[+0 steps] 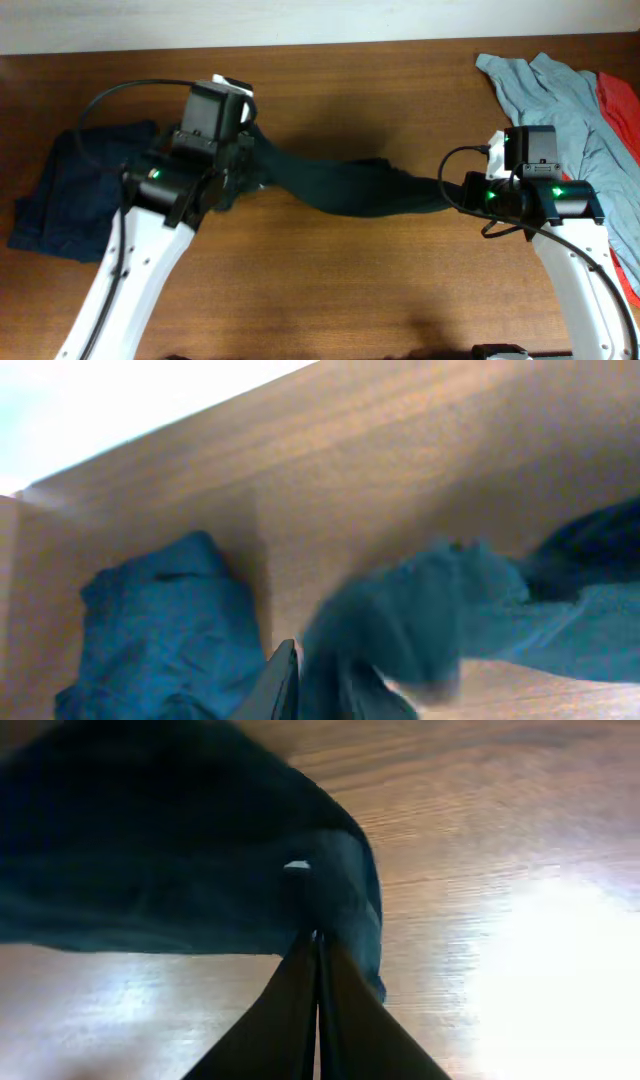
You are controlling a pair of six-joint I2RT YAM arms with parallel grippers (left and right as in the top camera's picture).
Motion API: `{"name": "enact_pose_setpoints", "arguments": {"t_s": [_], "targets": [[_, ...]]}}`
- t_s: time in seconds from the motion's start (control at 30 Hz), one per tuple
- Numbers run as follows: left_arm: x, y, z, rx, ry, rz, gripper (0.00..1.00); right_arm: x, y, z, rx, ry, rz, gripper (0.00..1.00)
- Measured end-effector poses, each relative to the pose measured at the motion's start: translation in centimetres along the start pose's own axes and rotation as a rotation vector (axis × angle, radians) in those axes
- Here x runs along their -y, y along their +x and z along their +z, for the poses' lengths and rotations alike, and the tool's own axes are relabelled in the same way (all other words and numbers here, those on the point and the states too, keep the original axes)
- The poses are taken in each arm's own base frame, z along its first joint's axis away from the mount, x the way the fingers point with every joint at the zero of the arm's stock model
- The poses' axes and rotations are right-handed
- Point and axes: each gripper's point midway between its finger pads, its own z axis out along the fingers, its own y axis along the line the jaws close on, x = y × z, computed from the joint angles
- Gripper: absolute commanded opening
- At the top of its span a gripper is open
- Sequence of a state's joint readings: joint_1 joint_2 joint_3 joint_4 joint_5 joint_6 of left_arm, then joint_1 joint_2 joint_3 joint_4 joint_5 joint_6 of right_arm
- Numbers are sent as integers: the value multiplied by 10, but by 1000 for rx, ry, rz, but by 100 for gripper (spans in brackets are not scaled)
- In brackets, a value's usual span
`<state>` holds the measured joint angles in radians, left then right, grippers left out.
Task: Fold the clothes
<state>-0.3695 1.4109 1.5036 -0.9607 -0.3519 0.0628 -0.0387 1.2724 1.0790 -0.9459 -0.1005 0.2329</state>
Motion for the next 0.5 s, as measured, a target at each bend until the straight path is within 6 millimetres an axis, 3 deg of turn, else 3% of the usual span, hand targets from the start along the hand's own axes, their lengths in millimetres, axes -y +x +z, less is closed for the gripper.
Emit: {"name": "enact_pose_setpoints", "arguments": {"t_s": [0.2, 0.37, 0.4, 0.47, 0.5], "targets": [[-18, -4, -38, 86, -25, -33, 17, 1, 0, -7, -4, 9, 1, 4], [-26, -5, -61, 142, -26, -54, 24, -3, -11, -30, 69, -2, -6, 5], [-25, -4, -63, 143, -16, -54, 27, -4, -12, -33, 78, -4, -8, 14], [-19, 1, -63, 125, 14, -46, 40, -3, -10, -37, 80, -2, -4, 45], [-15, 6, -60, 99, 33, -38, 42, -2, -8, -37, 73, 2, -3, 50]]}}
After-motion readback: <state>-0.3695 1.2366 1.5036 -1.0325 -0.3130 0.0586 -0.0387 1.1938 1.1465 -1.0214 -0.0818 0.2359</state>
